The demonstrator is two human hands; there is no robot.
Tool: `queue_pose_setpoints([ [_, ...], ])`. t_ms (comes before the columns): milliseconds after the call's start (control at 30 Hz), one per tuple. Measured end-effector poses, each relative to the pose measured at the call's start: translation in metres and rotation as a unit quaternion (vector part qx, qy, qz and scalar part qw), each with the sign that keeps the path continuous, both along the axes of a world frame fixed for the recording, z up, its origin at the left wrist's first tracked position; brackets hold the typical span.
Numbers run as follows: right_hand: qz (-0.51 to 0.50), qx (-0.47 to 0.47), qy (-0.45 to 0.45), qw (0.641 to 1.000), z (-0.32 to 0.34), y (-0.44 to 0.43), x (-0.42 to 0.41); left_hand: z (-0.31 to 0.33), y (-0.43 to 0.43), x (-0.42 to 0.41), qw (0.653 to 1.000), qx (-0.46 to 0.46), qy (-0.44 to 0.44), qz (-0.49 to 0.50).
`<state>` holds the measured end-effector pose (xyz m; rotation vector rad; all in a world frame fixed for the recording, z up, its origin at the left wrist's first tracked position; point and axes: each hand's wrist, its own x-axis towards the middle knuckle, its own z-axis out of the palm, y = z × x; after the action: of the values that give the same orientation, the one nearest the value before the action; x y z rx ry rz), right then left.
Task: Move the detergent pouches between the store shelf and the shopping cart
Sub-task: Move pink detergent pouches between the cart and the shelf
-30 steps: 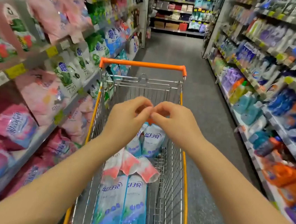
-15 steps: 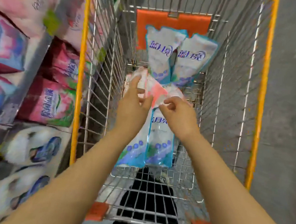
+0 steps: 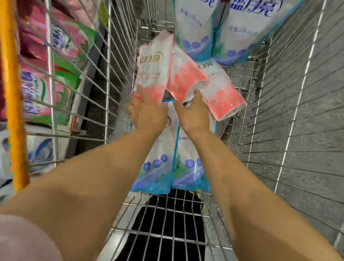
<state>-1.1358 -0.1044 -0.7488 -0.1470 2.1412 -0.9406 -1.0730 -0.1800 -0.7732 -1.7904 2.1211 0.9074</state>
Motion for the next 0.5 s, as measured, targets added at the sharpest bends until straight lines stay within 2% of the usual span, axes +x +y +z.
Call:
queue_pose_setpoints([
  [133, -0.012, -0.031, -0.069, 0.997, -0.019, -0.013, 0.011, -0.016, -0.009, 0.004, 0.996, -0.045, -0.035, -0.063],
  [300, -0.004, -0.005, -0.161, 0.987, -0.018, -0.017, 0.019, 0.008, -0.007, 0.010, 0.992, -0.095, -0.004, -0.086],
  [367, -0.070, -0.058, -0.254, 0.963, -0.011, -0.019, 0.014, 0.017, 0.002, 0.006, 0.986, -0.127, 0.012, -0.105],
  [433, -0.147, -0.089, -0.375, 0.911, 0.004, -0.013, 0.004, 0.030, 0.017, 0.004, 0.982, -0.146, 0.040, -0.117],
  [500, -0.172, -0.106, -0.441, 0.874, 0.012, -0.002, -0.006, 0.043, 0.033, 0.008, 0.979, -0.138, 0.066, -0.131],
])
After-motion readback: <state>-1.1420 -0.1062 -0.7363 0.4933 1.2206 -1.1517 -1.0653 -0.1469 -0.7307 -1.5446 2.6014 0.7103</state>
